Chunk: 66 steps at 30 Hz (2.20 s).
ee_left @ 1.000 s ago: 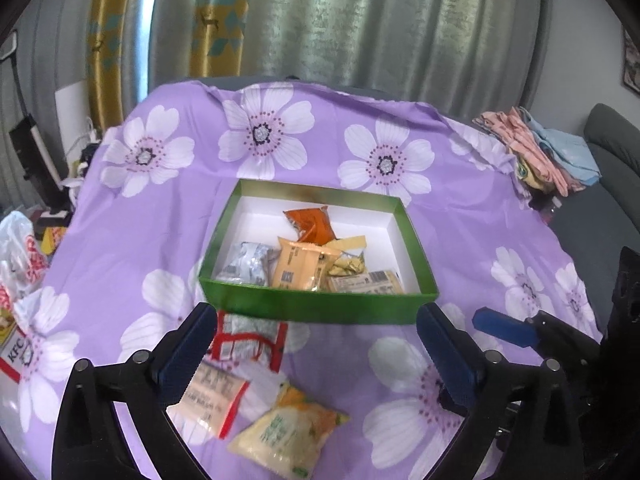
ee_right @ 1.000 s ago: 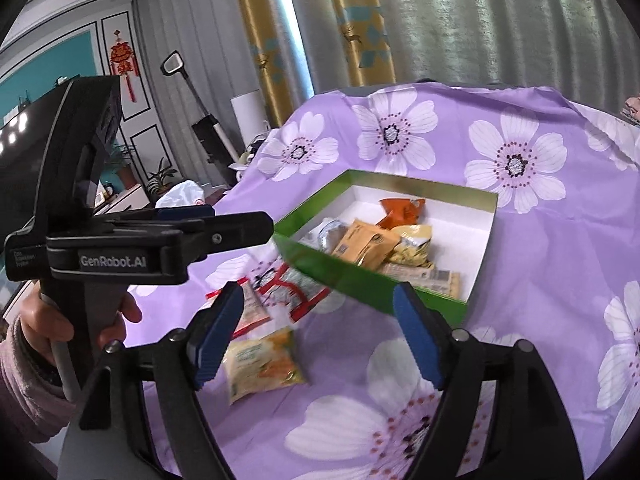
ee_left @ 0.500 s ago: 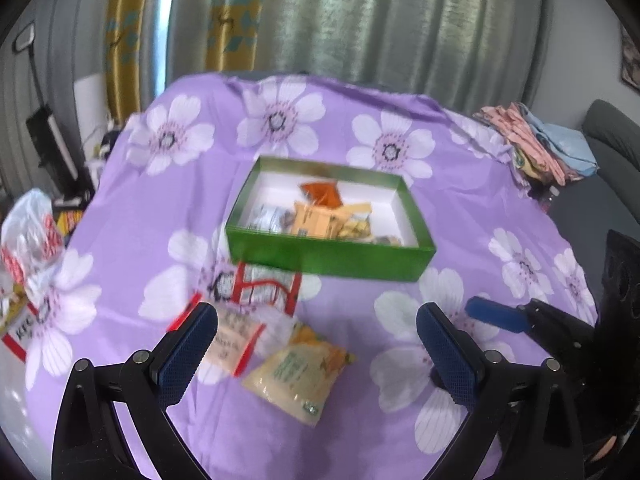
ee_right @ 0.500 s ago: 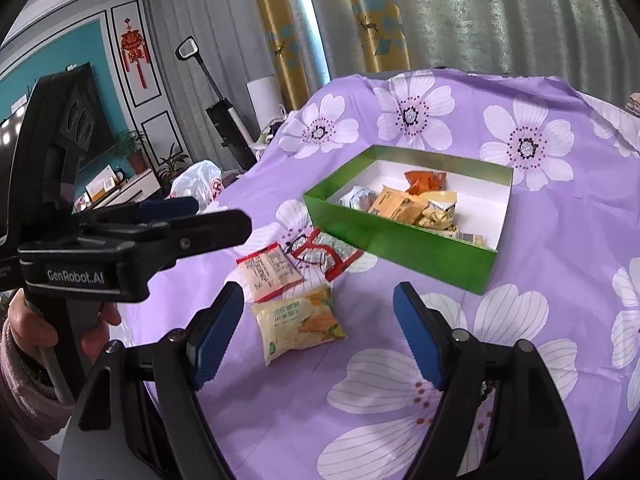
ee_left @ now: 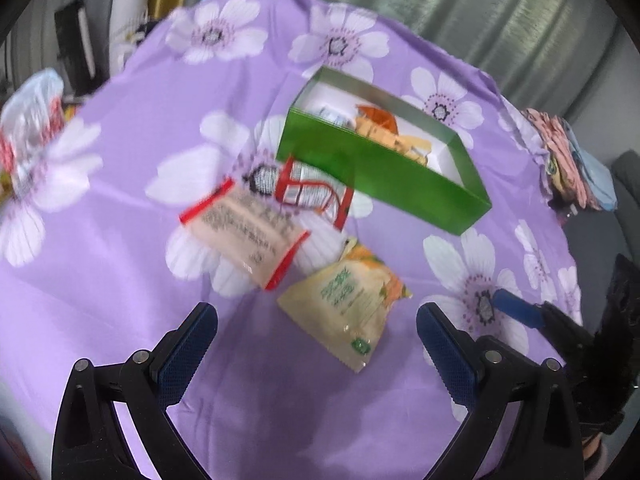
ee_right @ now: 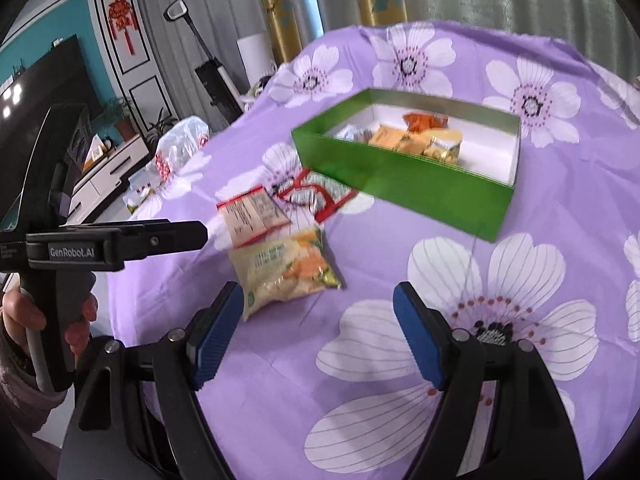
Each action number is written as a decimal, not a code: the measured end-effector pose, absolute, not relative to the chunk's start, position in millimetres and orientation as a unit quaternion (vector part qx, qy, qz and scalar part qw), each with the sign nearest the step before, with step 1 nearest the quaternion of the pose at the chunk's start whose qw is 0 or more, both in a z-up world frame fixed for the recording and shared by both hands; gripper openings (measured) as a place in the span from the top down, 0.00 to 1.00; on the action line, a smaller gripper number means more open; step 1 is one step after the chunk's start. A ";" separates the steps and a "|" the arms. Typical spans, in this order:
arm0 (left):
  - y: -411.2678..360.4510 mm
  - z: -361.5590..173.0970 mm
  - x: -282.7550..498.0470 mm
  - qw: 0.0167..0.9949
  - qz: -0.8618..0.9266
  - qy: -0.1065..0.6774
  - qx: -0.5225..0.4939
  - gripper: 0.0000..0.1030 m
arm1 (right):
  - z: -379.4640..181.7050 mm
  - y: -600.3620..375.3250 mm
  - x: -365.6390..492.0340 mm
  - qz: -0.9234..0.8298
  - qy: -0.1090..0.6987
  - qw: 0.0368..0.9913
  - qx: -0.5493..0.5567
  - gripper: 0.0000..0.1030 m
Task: Organize snacks
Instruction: 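Withdraw the left gripper from the box to the pale yellow corn snack bag, then close the left gripper on the corn snack bag and lift it, then carry the corn snack bag over the green box and lower it inside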
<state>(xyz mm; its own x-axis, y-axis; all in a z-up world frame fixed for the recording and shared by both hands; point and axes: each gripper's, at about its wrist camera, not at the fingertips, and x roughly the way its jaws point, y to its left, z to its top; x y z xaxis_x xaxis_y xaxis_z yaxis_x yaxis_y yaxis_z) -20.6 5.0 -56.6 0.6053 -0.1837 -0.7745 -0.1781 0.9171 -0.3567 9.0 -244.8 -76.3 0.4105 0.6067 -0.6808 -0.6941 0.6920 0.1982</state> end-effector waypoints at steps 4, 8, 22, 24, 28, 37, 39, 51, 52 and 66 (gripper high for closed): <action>7.4 -71.3 -21.4 0.862 -0.024 0.453 -0.227 0.03 | -90.8 -237.6 10.2 0.388 0.395 0.830 -0.071 0.25; 4.9 -82.3 -20.0 0.849 -0.048 0.462 -0.253 0.03 | -101.2 -230.5 13.9 0.393 0.404 0.823 -0.075 0.25; 5.8 -95.8 4.4 0.824 -0.060 0.472 -0.307 0.07 | -114.5 -192.3 42.8 0.434 0.413 0.795 -0.098 0.25; 5.7 -98.0 7.5 0.821 -0.061 0.475 -0.310 0.07 | -117.2 -186.5 46.4 0.438 0.418 0.789 -0.099 0.25; 4.0 -98.1 9.8 0.821 -0.066 0.474 -0.310 0.11 | -120.7 -177.4 48.0 0.450 0.425 0.779 -0.102 0.25; 4.4 -102.3 14.8 0.820 -0.067 0.481 -0.303 0.36 | -123.3 -174.1 45.9 0.438 0.436 0.778 -0.114 0.39; 2.8 -102.7 15.4 0.822 -0.066 0.482 -0.295 0.41 | -123.1 -175.9 46.2 0.433 0.439 0.779 -0.112 0.45; -1.9 -104.6 14.4 0.821 -0.093 0.481 -0.294 0.66 | -121.5 -171.3 26.4 0.428 0.425 0.786 -0.134 0.70; -2.9 -102.7 13.3 0.823 -0.094 0.479 -0.290 0.67 | -120.3 -172.7 24.3 0.428 0.422 0.788 -0.133 0.72; -11.2 -81.4 4.9 0.837 -0.108 0.466 -0.268 0.71 | -106.0 -186.9 13.7 0.418 0.402 0.807 -0.108 0.87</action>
<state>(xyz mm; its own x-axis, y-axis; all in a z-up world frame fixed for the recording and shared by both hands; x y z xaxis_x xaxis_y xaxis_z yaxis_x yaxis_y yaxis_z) 4.9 -11.2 -81.4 0.5432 -0.4298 -0.7213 -0.0692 0.8332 -0.5486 13.7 -186.9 -106.0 0.3264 0.5877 -0.7403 -0.7622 0.6268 0.1616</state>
